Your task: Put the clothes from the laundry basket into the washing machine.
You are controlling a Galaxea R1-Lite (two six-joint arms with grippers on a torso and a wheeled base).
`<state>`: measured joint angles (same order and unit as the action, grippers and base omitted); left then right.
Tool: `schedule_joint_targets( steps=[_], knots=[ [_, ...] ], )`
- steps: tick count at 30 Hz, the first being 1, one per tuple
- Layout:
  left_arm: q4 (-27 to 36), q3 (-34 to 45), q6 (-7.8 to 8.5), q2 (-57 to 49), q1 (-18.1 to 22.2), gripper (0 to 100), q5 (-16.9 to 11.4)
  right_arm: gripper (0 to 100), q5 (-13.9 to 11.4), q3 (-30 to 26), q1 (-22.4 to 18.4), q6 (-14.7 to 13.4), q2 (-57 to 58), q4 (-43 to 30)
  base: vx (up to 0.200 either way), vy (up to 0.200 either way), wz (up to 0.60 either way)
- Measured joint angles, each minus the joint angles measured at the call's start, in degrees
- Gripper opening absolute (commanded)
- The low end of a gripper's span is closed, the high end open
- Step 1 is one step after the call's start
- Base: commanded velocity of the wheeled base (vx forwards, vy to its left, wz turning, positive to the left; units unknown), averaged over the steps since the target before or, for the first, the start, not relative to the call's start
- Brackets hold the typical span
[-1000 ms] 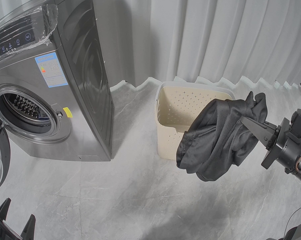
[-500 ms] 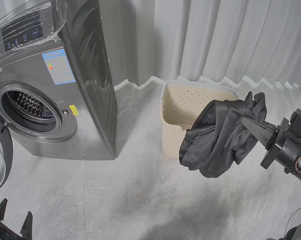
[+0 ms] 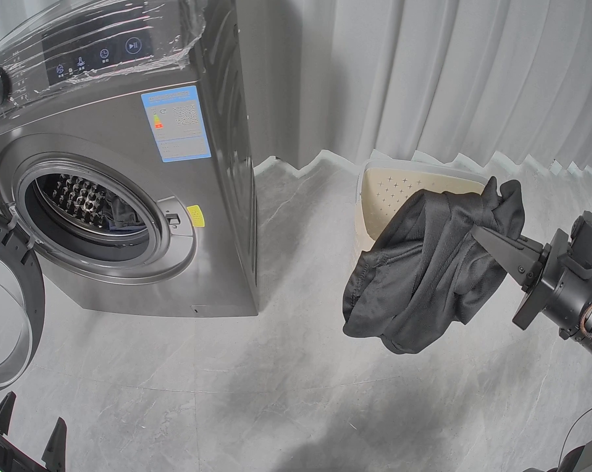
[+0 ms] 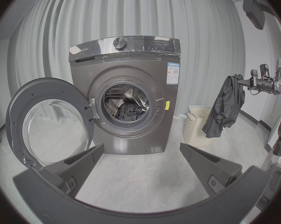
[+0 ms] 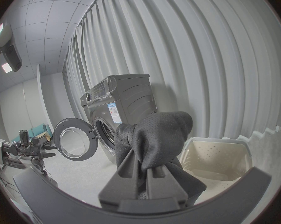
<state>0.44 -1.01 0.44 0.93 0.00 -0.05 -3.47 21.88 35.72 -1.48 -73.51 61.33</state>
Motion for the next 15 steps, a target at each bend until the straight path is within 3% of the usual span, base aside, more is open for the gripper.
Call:
schedule_joint_targets(
  steps=[7,13,15],
  knots=[
    [0.0,0.0,-0.04,0.0,0.0,100,0.0,0,0.0,0.2,0.0,-0.1,-0.2,0.0,0.0,0.2,0.0],
    [0.0,0.0,-0.09,0.0,0.0,100,-0.1,0,0.1,0.5,0.0,-0.1,-0.3,0.0,0.0,0.0,0.0],
    [0.0,0.0,-0.15,0.0,0.0,100,-0.2,0,0.0,0.5,0.0,-0.1,-0.3,0.0,-0.2,0.0,0.0]
  ],
)
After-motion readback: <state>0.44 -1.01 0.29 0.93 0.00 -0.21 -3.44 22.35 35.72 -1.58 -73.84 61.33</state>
